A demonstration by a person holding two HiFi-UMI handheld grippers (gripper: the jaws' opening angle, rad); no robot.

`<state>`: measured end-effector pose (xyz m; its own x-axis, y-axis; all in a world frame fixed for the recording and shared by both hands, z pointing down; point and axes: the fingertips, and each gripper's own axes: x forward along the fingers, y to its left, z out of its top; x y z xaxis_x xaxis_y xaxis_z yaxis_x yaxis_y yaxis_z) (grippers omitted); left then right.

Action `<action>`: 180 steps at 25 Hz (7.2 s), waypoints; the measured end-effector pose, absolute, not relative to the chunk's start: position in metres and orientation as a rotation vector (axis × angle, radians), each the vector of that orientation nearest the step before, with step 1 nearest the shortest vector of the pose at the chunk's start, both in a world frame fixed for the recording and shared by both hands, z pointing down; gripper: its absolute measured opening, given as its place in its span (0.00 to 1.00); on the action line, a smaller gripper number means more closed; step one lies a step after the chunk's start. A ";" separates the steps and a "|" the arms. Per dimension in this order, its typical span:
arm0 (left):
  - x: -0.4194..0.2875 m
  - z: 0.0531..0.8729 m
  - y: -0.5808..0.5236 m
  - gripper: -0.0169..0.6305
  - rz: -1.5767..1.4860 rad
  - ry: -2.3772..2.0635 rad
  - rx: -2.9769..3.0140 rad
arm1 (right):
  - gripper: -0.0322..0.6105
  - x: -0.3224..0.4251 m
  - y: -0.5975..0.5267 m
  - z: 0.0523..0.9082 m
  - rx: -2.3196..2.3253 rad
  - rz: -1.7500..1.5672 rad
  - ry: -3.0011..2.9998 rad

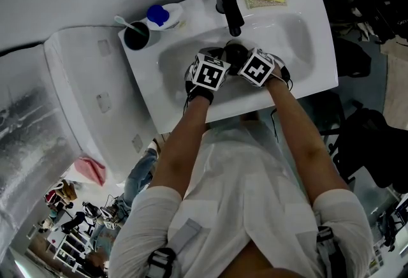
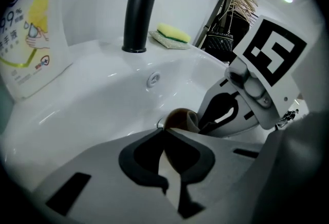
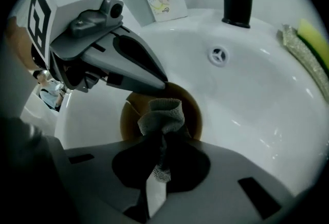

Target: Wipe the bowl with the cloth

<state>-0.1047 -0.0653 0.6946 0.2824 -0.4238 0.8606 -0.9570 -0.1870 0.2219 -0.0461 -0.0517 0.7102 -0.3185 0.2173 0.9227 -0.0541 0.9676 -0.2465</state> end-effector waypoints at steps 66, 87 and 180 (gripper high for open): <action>-0.122 0.695 -0.076 0.05 0.578 -1.405 1.664 | 0.11 -0.026 -0.058 0.647 -0.086 0.545 -2.108; -0.146 0.584 -0.061 0.24 0.372 -1.498 1.843 | 0.11 0.011 -0.125 0.525 0.681 0.551 -2.586; 0.044 0.471 -0.086 0.05 0.406 -0.605 2.410 | 0.11 0.050 -0.121 0.444 1.004 0.307 -2.728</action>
<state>0.0439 -0.0864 0.4714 0.8484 -0.3223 0.4200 -0.5107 -0.7072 0.4889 0.0498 -0.1210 0.4439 -0.7430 -0.6107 0.2738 -0.6563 0.7450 -0.1195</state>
